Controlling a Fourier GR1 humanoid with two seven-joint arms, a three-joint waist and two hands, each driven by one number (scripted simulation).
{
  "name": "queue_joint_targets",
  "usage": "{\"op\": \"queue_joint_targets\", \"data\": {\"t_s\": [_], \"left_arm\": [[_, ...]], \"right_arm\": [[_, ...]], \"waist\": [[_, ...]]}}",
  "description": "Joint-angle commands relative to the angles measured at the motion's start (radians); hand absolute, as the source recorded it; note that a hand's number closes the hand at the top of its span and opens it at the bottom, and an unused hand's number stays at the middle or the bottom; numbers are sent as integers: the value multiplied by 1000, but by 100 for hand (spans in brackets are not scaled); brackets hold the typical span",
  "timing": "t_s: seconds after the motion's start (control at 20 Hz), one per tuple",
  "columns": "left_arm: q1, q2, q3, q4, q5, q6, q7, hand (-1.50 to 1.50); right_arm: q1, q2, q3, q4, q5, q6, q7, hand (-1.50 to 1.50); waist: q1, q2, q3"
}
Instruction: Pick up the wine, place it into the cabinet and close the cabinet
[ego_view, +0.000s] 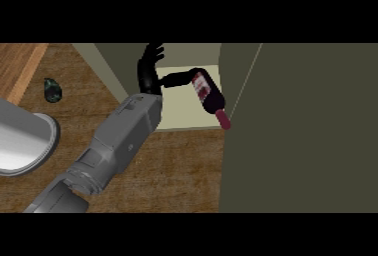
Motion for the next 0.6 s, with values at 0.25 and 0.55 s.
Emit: {"op": "queue_joint_targets", "data": {"t_s": [0.25, 0.55], "left_arm": [[-30, 1, 15, 106, -36, 29, -8, -150], [-54, 75, 24, 112, -47, -33, 5, -150]], "right_arm": [[28, -5, -6, -145, -114, 5, 61, -150], [52, 10, 20, -164, -83, -2, 60, -150]], "waist": [[-7, 6, -1], [-4, 2, -1]]}}
